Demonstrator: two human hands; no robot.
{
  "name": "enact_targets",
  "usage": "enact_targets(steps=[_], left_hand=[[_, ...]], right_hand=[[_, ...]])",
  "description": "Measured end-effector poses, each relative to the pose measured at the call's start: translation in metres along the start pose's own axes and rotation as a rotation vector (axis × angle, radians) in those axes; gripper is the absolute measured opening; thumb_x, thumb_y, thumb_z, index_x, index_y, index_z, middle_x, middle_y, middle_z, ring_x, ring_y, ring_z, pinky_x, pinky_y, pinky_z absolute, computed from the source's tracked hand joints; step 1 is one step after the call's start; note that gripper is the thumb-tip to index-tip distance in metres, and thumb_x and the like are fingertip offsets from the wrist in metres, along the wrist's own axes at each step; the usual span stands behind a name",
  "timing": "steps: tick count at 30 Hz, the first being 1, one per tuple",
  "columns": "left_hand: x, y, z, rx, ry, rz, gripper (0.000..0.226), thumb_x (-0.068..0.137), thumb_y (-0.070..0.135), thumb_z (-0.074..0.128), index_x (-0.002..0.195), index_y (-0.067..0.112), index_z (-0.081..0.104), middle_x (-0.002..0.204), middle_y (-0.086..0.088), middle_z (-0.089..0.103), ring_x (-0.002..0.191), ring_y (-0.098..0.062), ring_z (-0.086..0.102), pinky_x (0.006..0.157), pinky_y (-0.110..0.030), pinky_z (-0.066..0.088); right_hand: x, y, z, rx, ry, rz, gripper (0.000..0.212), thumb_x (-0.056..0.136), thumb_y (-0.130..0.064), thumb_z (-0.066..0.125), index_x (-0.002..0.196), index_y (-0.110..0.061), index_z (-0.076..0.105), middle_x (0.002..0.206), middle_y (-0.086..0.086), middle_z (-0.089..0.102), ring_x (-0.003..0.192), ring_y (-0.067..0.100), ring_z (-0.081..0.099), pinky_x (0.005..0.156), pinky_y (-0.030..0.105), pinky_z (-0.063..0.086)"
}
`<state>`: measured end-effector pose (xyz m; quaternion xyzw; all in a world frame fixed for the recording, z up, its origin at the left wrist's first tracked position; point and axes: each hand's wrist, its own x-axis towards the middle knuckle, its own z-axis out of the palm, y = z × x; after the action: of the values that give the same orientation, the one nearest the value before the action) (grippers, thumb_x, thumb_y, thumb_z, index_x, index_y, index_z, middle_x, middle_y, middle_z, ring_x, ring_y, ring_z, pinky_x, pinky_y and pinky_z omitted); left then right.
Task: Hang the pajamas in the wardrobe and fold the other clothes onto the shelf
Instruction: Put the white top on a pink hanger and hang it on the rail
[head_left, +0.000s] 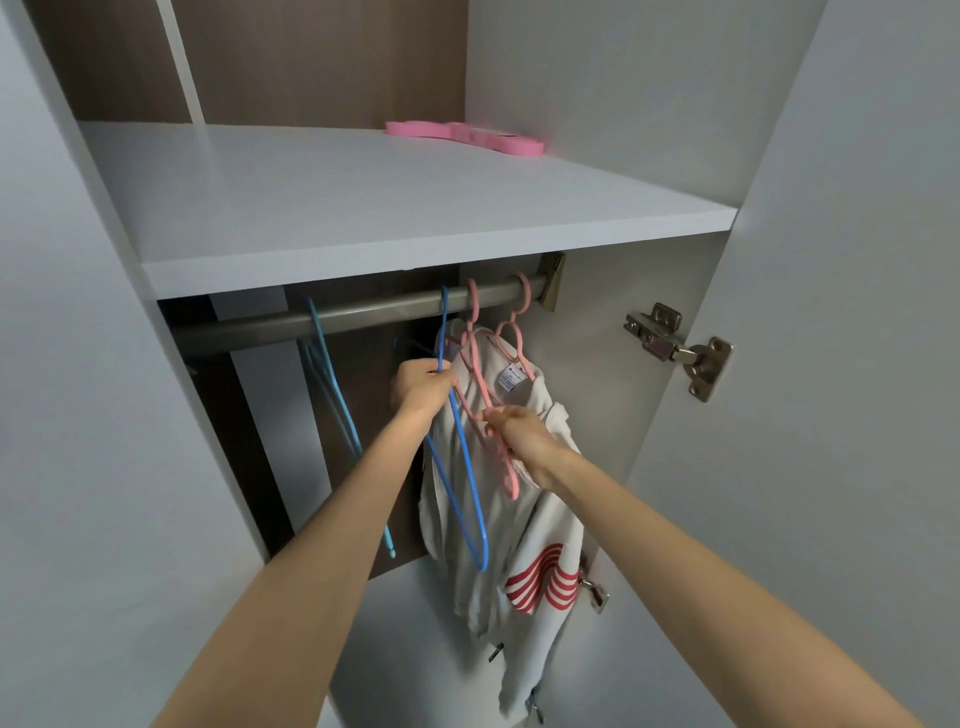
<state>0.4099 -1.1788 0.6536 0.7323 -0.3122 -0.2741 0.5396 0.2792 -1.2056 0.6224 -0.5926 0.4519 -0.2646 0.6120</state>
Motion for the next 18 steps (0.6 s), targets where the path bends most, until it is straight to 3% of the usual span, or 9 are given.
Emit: enact_targets(steps=[2, 4, 7, 9, 11, 12, 15, 16, 18], left_hand=[[0.0, -0.003, -0.001, -0.002, 0.02, -0.005, 0.034, 0.082, 0.004, 0.061, 0.059, 0.028, 0.057, 0.068, 0.003, 0.059, 0.079, -0.025, 0.057, 0.083, -0.038, 0.051], [0.0, -0.003, -0.002, -0.009, 0.012, 0.003, 0.024, 0.086, 0.005, 0.059, 0.071, 0.022, 0.066, 0.078, -0.001, 0.065, 0.088, -0.029, 0.062, 0.086, -0.04, 0.051], [-0.001, -0.002, 0.0, -0.001, 0.01, 0.004, 0.02, 0.092, 0.007, 0.054, 0.106, 0.002, 0.068, 0.107, -0.015, 0.068, 0.1, -0.035, 0.063, 0.091, -0.042, 0.051], [-0.002, -0.003, 0.001, -0.008, 0.007, -0.004, 0.019, 0.092, 0.008, 0.053, 0.105, 0.003, 0.066, 0.104, -0.015, 0.067, 0.099, -0.034, 0.062, 0.092, -0.039, 0.05], [-0.004, -0.001, 0.001, -0.004, -0.003, 0.002, 0.013, 0.092, 0.008, 0.052, 0.086, 0.014, 0.062, 0.098, -0.013, 0.065, 0.101, -0.032, 0.06, 0.088, -0.033, 0.047], [-0.005, 0.0, 0.002, 0.01, -0.012, 0.007, 0.012, 0.093, 0.009, 0.052, 0.09, 0.016, 0.061, 0.106, -0.013, 0.064, 0.105, -0.032, 0.059, 0.088, -0.032, 0.045], [-0.011, 0.005, 0.002, 0.093, -0.015, 0.045, 0.041, 0.094, 0.015, 0.051, 0.135, 0.011, 0.046, 0.135, -0.015, 0.048, 0.12, -0.032, 0.051, 0.093, -0.031, 0.042], [-0.015, 0.008, 0.001, 0.114, -0.006, 0.064, 0.047, 0.094, 0.017, 0.051, 0.139, 0.013, 0.041, 0.139, -0.015, 0.042, 0.123, -0.032, 0.048, 0.096, -0.032, 0.041], [-0.022, 0.012, 0.001, 0.129, 0.013, 0.103, 0.05, 0.095, 0.019, 0.051, 0.142, 0.016, 0.036, 0.141, -0.015, 0.037, 0.126, -0.033, 0.044, 0.101, -0.034, 0.038]], right_hand=[[0.0, 0.001, -0.001, -0.159, 0.112, -0.084, 0.02, 0.101, -0.012, 0.037, 0.098, -0.006, 0.057, 0.073, 0.002, 0.051, 0.061, 0.013, 0.049, 0.049, 0.018, 0.038], [0.0, 0.0, -0.005, -0.271, 0.184, -0.15, 0.021, 0.101, -0.013, 0.032, 0.101, -0.007, 0.053, 0.081, 0.002, 0.052, 0.074, 0.016, 0.048, 0.056, 0.02, 0.036], [-0.003, 0.002, -0.012, -0.407, 0.237, -0.214, 0.023, 0.102, -0.016, 0.03, 0.096, -0.007, 0.05, 0.076, -0.004, 0.048, 0.069, 0.011, 0.044, 0.051, 0.005, 0.034], [-0.006, 0.004, -0.015, -0.471, 0.273, -0.239, 0.026, 0.102, -0.019, 0.03, 0.099, -0.004, 0.052, 0.077, -0.004, 0.047, 0.064, 0.005, 0.039, 0.051, 0.001, 0.032], [-0.007, 0.006, -0.017, -0.484, 0.292, -0.251, 0.028, 0.102, -0.022, 0.03, 0.102, -0.007, 0.054, 0.083, 0.0, 0.051, 0.071, 0.009, 0.044, 0.056, 0.009, 0.032], [-0.007, 0.007, -0.018, -0.468, 0.296, -0.254, 0.028, 0.102, -0.023, 0.031, 0.1, -0.009, 0.055, 0.088, 0.003, 0.054, 0.079, 0.015, 0.048, 0.065, 0.017, 0.035], [-0.007, 0.005, -0.021, -0.438, 0.297, -0.248, 0.026, 0.1, -0.025, 0.032, 0.087, -0.018, 0.053, 0.096, 0.002, 0.05, 0.094, 0.022, 0.046, 0.083, 0.037, 0.04], [-0.007, 0.003, -0.022, -0.444, 0.302, -0.25, 0.026, 0.1, -0.026, 0.031, 0.083, -0.02, 0.051, 0.094, 0.0, 0.051, 0.094, 0.023, 0.046, 0.085, 0.039, 0.041], [-0.01, -0.002, -0.024, -0.432, 0.323, -0.265, 0.027, 0.1, -0.026, 0.032, 0.08, -0.016, 0.048, 0.08, 0.001, 0.053, 0.089, 0.027, 0.049, 0.074, 0.035, 0.039]])
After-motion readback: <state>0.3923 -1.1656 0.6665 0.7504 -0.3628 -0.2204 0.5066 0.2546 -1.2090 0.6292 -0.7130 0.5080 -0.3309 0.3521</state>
